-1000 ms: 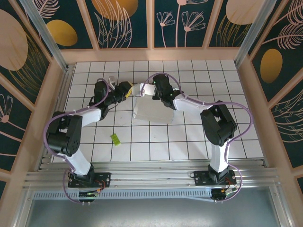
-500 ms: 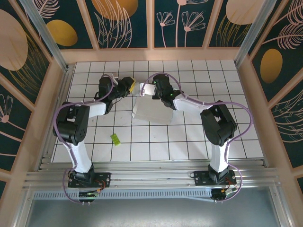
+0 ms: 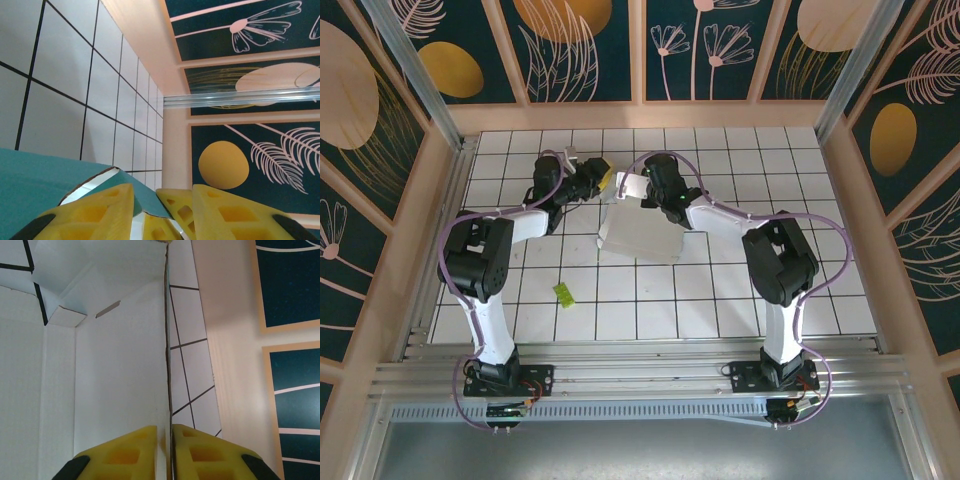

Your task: Fold the paper box

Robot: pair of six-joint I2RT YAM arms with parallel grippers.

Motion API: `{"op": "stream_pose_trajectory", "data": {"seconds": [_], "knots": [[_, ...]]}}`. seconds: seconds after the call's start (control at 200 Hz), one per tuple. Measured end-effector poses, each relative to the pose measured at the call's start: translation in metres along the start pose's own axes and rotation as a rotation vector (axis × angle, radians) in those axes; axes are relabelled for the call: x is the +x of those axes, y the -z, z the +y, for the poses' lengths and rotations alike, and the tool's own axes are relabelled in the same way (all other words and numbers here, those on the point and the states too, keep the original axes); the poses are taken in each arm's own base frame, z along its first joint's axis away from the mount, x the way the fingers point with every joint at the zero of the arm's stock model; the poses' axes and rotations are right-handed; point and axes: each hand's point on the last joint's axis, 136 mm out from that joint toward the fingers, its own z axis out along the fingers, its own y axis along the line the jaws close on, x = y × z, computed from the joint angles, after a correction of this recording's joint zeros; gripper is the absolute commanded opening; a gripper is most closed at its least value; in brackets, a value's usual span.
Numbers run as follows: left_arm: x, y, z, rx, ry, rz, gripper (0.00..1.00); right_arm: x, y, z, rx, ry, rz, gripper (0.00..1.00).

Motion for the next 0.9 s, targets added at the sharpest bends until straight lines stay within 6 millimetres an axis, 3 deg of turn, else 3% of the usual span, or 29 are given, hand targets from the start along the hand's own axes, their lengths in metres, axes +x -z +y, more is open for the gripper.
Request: {"op": "stream_pose_trajectory", "data": {"seconds": [0.521,0.726,0.896], "knots": [[-0.004,-0.013,0.009,-0.103,-0.088,-0.004,0.31,0.003,-0.004,0.000,-0.007,-0.034,-0.003,0.19],[-0.008,-0.014,0.011,-0.135,-0.130,-0.020,0.31,-0.001,-0.003,0.000,-0.037,-0.077,-0.027,0.28],[-0.010,-0.017,0.012,-0.151,-0.144,-0.016,0.30,-0.016,0.001,-0.006,-0.076,-0.154,-0.079,0.40]]}}
